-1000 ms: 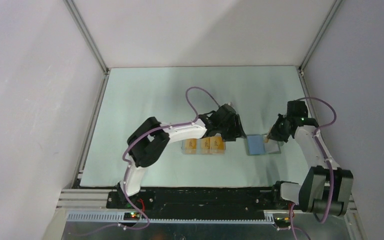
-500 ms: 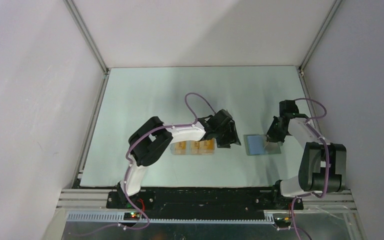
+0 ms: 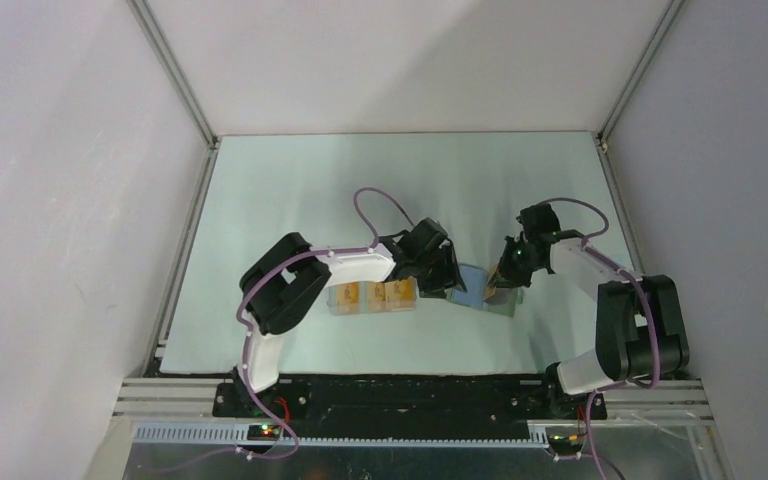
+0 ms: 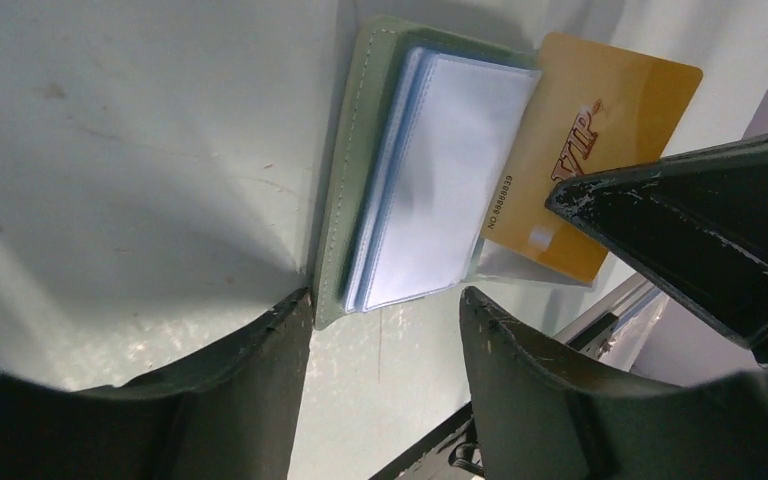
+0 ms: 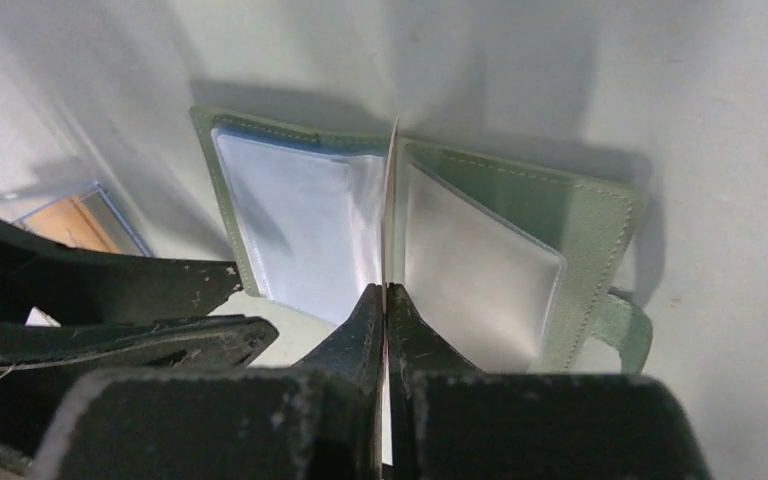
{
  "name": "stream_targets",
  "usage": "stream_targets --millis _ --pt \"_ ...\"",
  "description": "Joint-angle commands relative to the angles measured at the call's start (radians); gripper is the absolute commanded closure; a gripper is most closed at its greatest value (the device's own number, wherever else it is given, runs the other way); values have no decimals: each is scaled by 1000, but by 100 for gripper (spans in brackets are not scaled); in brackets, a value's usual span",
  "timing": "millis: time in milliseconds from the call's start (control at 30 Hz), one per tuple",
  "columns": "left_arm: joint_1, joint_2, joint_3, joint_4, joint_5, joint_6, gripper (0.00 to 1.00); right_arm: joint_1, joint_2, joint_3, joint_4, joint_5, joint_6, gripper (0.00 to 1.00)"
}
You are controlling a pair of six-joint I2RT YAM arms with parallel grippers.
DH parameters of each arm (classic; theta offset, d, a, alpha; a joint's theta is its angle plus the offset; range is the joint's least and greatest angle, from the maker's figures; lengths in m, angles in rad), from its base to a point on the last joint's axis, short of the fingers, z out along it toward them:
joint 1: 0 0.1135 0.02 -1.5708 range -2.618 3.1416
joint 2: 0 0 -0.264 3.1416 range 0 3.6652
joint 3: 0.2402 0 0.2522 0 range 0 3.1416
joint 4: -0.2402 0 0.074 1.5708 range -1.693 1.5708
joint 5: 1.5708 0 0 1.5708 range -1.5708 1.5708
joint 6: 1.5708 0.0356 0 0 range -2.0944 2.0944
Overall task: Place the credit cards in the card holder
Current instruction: Move the card holder to the center of the board.
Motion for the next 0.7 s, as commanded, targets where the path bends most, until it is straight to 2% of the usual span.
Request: stream_targets --millis 0,67,167,233,300,400,433,533,667 --pt "12 -42 -33 -33 -4 39 40 57 43 -46 -16 -131 16 100" --pt "11 -69 -58 -33 -20 42 46 74 52 -49 -14 -157 -2 100" --pt "6 -125 -104 -58 -37 38 68 93 43 -49 -23 -149 -33 100" --pt "-1 -151 -132 -63 -45 26 76 93 24 -50 -27 -128 -54 100" --pt "-9 -162 -150 -64 -45 15 80 91 0 -49 -27 -116 -72 100" --pt "-12 -173 -163 -65 -53 16 78 88 -22 -49 -16 -145 -111 100" --pt "-12 -178 -164 -66 -58 18 70 88 -24 -47 -18 -147 -118 100" --pt "-11 -203 -158 -96 -90 36 58 81 -44 -48 -27 -139 -149 100" --pt "-7 -225 -137 -137 -118 61 55 75 -94 -47 -26 -127 -165 100"
